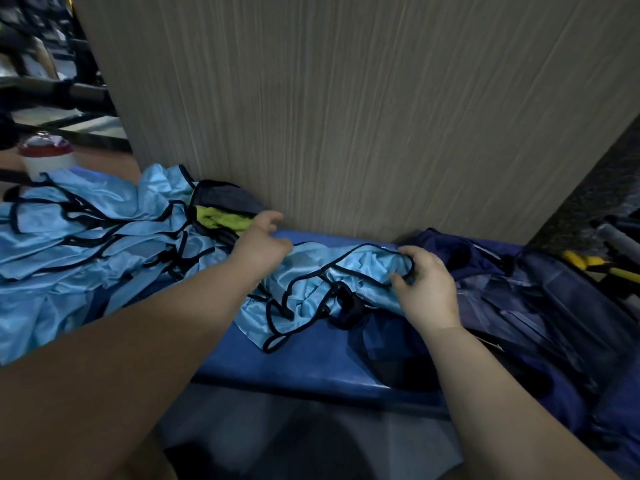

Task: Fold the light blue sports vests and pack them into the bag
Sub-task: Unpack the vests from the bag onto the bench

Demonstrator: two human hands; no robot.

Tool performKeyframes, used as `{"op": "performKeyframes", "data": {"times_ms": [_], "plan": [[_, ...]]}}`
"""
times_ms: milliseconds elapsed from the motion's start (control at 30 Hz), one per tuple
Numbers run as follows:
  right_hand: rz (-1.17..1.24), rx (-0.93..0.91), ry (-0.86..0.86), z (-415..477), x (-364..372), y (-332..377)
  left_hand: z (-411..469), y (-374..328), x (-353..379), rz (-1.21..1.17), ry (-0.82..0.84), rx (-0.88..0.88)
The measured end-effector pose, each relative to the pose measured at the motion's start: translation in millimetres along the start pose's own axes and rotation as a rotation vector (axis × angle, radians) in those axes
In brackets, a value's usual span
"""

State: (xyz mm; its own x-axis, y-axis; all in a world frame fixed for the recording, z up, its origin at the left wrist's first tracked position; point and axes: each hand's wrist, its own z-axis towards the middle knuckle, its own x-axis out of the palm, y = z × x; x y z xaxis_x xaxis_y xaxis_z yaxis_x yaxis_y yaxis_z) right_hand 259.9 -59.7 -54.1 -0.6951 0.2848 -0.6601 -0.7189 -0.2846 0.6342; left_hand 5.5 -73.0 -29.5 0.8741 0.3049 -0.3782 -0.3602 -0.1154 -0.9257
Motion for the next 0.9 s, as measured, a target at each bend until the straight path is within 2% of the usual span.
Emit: {"op": "performKeyframes", "data": {"times_ms": [100,200,267,400,500,600,667,700,767,833,900], "plan": [[-0.006,-0.086,0.028,-2,4,-1,-7,0,10,0.301,0.117,0.134],[-0.218,-0.156,-0.069,-3,6,-2,-16,6,21,0.741,0.284,0.16],[-0.35,-0.246,-0.08,-5,8,0,-18,12,25,0.924,0.319,0.199],[-0.471,-0.333,0.074,-4,20,-4,-17,24,22,1.011,0.385,0.194],[-0.43,-0.303,0.021,-3,24,-13,-16,31,20,1.067,0.414,0.197],[-0.275,-0.25,-0.008,5,22,-17,-12,36,16,1.108,0.368,0.223],[0.0,-0.233,-0.014,11,15,-14,-10,37,12,1.083,0.315,0.223],[0.223,-0.168,-0.019,13,8,-10,-8,38,10,1.056,0.296,0.193],[0.627,0.076,-0.011,15,-6,-2,0,42,5,0.972,0.269,0.077],[0.789,0.261,-0.04,17,-16,-4,7,44,-2,0.84,0.274,-0.012],[0.833,0.366,-0.068,18,-19,-7,10,41,-5,0.714,0.314,-0.008]]}}
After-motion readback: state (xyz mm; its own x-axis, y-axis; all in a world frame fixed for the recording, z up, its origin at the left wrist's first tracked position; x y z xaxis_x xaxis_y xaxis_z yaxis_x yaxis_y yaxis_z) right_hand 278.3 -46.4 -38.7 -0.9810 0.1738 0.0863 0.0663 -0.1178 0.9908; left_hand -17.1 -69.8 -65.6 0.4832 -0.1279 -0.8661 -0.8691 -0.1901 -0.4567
